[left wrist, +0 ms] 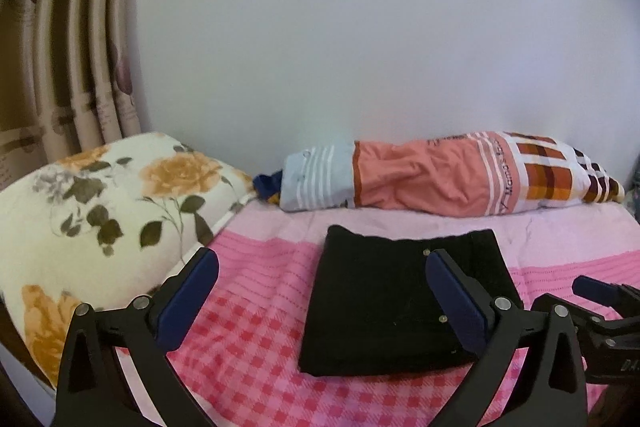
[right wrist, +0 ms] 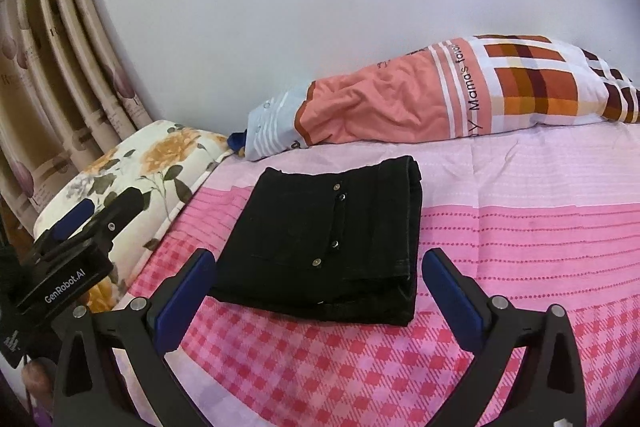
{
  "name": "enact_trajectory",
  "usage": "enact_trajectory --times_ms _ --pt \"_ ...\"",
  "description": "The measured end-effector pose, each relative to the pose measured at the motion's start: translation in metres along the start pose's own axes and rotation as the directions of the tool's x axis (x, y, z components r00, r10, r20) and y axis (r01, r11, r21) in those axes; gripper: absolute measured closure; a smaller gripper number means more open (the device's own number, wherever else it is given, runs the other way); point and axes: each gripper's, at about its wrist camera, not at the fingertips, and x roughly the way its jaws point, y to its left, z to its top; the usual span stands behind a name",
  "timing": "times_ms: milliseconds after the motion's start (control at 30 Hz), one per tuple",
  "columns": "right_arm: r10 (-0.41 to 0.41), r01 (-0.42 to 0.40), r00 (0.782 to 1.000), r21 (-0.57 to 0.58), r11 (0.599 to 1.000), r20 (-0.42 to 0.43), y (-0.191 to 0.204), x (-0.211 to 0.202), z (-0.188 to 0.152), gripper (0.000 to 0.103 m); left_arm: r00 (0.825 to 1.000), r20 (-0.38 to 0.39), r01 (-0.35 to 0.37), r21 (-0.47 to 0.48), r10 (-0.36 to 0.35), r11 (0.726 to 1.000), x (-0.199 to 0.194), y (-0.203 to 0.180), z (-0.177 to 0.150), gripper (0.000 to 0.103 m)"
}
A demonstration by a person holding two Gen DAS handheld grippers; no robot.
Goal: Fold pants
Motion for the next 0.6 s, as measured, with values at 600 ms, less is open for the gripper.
enact_trajectory --times_ms 600 --pt "-0.001 0.000 1.000 0.048 0.999 0.016 -0.001 -0.022 0.001 0.000 0.987 0.149 0.053 0.005 -0.054 0.999 -0.049 -0.013 0.011 0.000"
